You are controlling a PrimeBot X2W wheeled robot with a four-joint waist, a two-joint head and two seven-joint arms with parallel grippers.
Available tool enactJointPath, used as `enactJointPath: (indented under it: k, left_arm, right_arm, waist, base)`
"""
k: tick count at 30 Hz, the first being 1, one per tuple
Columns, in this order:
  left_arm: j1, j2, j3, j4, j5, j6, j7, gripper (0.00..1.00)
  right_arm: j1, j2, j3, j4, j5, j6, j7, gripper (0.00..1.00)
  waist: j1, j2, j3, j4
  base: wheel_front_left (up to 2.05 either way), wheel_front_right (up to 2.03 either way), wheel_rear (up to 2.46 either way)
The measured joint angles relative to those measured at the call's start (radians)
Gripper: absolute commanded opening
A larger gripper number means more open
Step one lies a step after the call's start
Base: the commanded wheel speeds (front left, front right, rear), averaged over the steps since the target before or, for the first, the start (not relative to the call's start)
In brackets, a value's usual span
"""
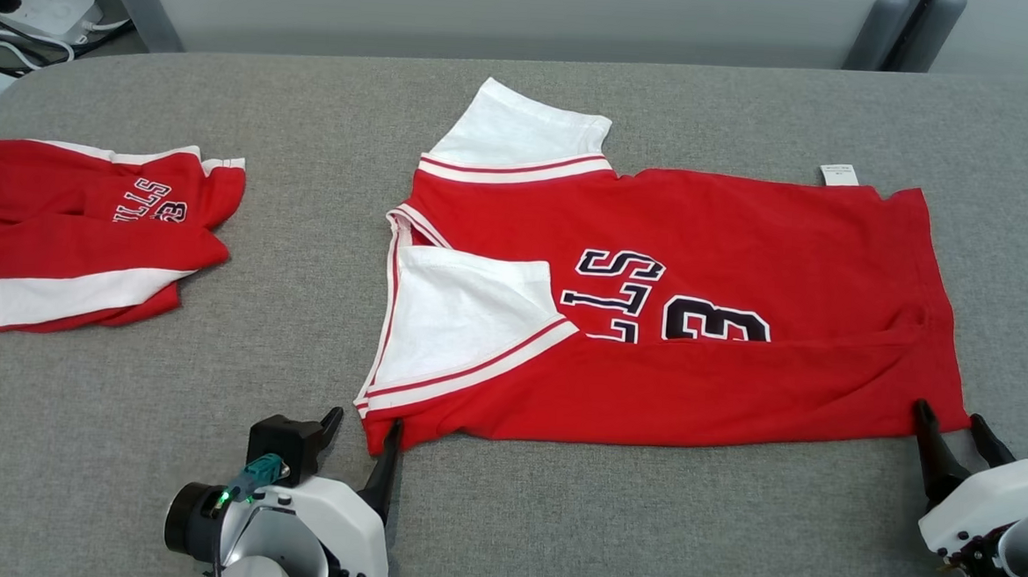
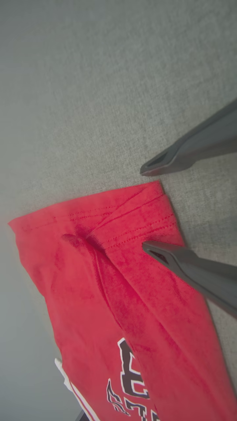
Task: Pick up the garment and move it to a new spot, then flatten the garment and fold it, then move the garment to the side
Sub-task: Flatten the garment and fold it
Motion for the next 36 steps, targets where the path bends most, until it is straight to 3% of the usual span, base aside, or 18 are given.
enactJointPath:
  k: [5,8,11,15,16,19,31,36]
  left_arm:
    - [-0.019,-0.001,-0.012,0.021,0.0,-0.001,-0.001,1.0]
    - [-0.02,-0.001,-0.016,0.03,0.0,-0.001,-0.01,1.0]
    - [-0.026,-0.001,-0.02,0.035,0.0,-0.001,-0.014,1.0]
    - [-0.041,0.0,-0.023,0.045,0.0,-0.01,-0.014,0.97]
    - [-0.041,0.0,-0.025,0.048,-0.002,-0.018,-0.013,0.5]
    - [-0.041,0.0,-0.031,0.049,-0.012,-0.029,-0.012,0.0]
    - [-0.038,0.015,-0.051,0.017,-0.027,-0.039,0.079,0.0]
    - [-0.008,0.067,-0.052,-0.076,-0.027,-0.032,0.149,0.0]
  right_arm:
    - [-0.028,-0.002,0.05,0.032,0.031,0.0,-0.001,1.0]
    - [-0.04,-0.013,0.079,0.043,0.04,0.0,-0.006,0.43]
    - [-0.054,-0.022,0.11,0.06,0.056,-0.001,-0.015,0.0]
    - [-0.061,-0.03,0.148,0.071,0.075,-0.001,-0.033,0.0]
    - [-0.065,-0.032,0.157,0.073,0.08,-0.001,-0.039,0.0]
    - [-0.07,-0.036,0.183,0.076,0.09,-0.001,-0.056,0.0]
    - [-0.07,-0.071,0.273,0.071,0.139,-0.001,-0.09,0.0]
    - [-0.062,-0.112,0.31,0.05,0.163,-0.001,-0.096,0.0]
  waist:
    - [0.0,0.0,0.007,0.001]
    - [0.0001,0.0,0.009,0.001]
    - [0.0,0.0,0.009,0.001]
    - [0.0,-0.0001,0.007,0.001]
    - [0.0,0.0,0.006,0.001]
    - [0.0,0.0,0.004,-0.001]
    - [0.0001,0.0,-0.008,-0.009]
    - [0.0,0.0,-0.018,-0.009]
  base:
    - [0.0,0.0,0.0]
    - [0.0,0.0,0.0]
    - [0.0,0.0,0.0]
    - [0.0,0.0,0.0]
    - [0.0,0.0,0.0]
    - [0.0,0.0,0.0]
    - [0.0,0.0,0.0]
    - [0.0,0.0,0.0]
